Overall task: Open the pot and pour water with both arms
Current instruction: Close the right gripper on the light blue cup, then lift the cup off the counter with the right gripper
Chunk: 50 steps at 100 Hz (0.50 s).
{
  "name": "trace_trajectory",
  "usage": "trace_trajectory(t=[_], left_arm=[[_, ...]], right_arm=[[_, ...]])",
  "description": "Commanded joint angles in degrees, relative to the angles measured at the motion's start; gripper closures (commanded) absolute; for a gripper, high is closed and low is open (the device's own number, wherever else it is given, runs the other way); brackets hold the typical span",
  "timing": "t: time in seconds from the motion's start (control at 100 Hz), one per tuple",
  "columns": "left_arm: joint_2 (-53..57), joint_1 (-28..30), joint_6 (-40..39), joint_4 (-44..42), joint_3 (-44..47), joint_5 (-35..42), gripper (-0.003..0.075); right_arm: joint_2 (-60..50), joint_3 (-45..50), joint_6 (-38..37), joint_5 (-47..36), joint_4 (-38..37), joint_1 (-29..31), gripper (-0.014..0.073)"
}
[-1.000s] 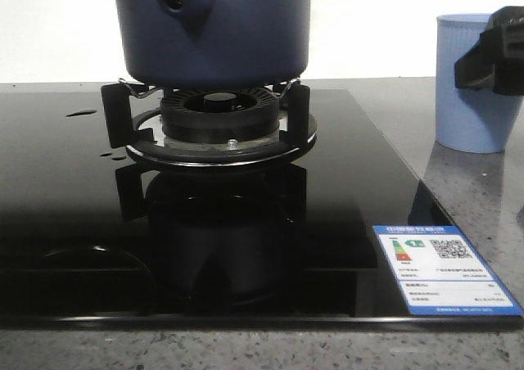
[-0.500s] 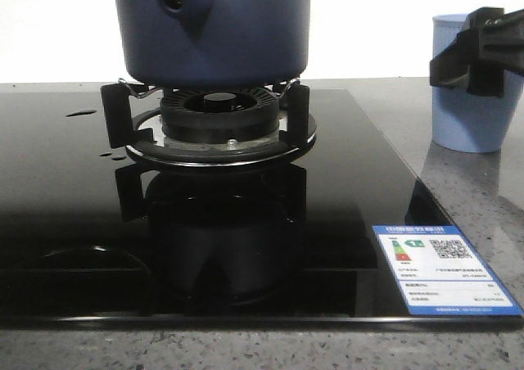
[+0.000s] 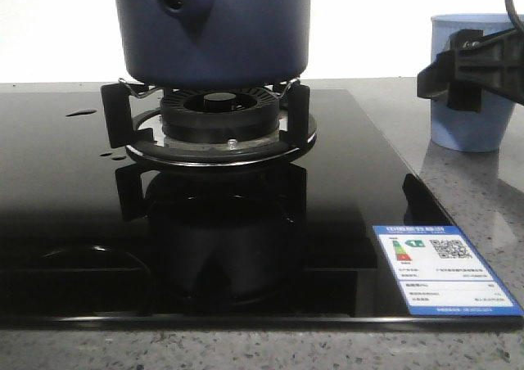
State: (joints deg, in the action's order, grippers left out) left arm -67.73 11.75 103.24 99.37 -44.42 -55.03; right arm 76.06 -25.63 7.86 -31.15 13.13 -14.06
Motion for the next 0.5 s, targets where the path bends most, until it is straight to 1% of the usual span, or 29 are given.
trace_trajectory(t=[0.0,0.13,0.36,0.49], left_arm=[[1.4,-0.43,0.09,7.36,-1.94,-2.98,0.0393],[1.4,-0.43,0.09,7.36,-1.94,-2.98,0.0393],[1.4,-0.43,0.09,7.36,-1.94,-2.98,0.0393],[1.4,-0.43,0.09,7.36,-1.94,-2.98,0.0393]], right_arm=[[-0.98,-1.73,-0.64,-6.31,-1.02,0.06,-0.0008],[-0.98,-1.73,-0.93,-7.65,-1.02,0.06,0.0015],[-0.98,-1.73,-0.93,-7.4,-1.02,0.06,0.0177],[-0.98,-1.73,-0.93,-7.07,-1.02,0.06,0.0246]])
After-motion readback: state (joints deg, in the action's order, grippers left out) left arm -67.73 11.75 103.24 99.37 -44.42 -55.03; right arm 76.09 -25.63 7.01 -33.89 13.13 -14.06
